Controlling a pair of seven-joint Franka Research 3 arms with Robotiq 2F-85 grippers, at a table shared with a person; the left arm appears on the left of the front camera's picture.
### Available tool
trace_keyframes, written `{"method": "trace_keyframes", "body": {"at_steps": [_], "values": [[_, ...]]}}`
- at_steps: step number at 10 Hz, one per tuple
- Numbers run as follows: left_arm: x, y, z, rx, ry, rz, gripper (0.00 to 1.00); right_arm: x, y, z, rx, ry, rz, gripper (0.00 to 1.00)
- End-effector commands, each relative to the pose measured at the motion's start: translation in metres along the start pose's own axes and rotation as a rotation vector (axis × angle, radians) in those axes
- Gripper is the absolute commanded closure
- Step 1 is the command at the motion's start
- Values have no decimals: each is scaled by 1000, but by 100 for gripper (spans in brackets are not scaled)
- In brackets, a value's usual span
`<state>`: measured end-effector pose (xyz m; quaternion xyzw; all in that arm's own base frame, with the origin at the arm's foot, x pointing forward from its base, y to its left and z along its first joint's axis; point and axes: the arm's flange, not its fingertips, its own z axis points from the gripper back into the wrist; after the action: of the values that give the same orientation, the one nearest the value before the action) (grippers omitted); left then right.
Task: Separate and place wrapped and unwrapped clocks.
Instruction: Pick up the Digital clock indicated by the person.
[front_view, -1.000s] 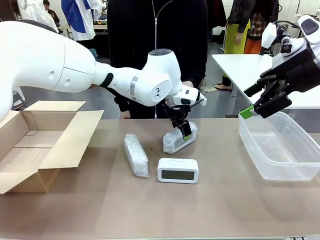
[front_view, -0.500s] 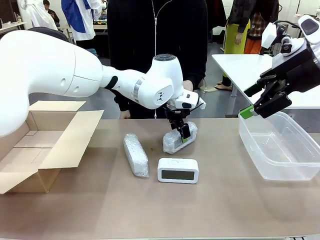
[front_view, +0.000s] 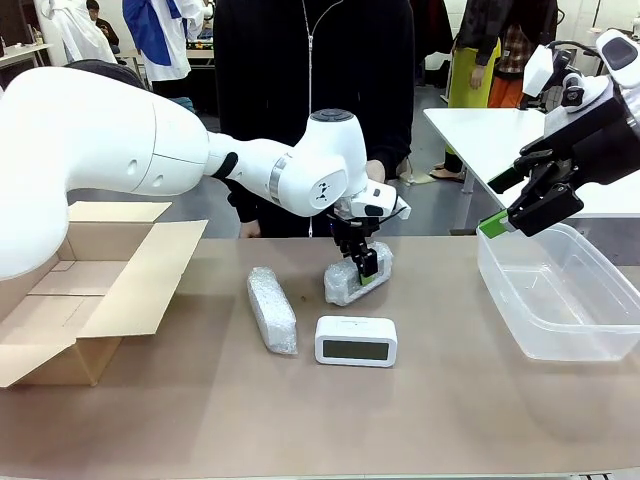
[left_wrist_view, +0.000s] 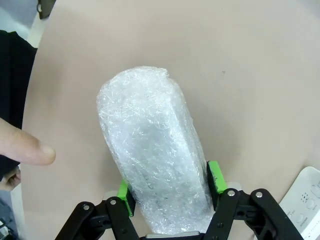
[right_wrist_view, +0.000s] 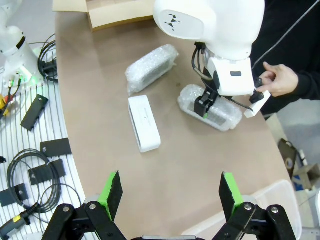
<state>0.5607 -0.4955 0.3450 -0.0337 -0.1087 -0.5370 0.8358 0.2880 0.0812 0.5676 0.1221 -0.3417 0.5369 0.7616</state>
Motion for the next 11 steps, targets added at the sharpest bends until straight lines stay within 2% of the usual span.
{"method": "trace_keyframes", "body": {"at_steps": [1,2,3,4,5,6,7,8,10,11], "values": [[4,2,2,8,16,27,60,1,1,-1,20,-14,-13,0],[4,4,1,-3,14,39,44,1,1,-1,20,-14,-13,0],[4,4,2,-9,14,36,80,1,1,-1,20,-14,-13,0],[2,4,7,-14,11,35,64,1,1,-1,20,-14,-13,0],[-2,6,13,-32,2,36,100,1,1,-1,20,-14,-13,0],[-9,6,18,-45,-2,41,84,1,1,-1,20,-14,-13,0],[-16,2,30,-54,8,33,100,1,1,-1,20,-14,-13,0],[-26,-3,53,-33,21,13,100,1,1,-1,20,-14,-13,0],[-47,-20,118,22,-24,-15,100,1,1,-1,20,-14,-13,0],[-57,-30,154,8,-44,-6,100,1,1,-1,20,-14,-13,0]]}}
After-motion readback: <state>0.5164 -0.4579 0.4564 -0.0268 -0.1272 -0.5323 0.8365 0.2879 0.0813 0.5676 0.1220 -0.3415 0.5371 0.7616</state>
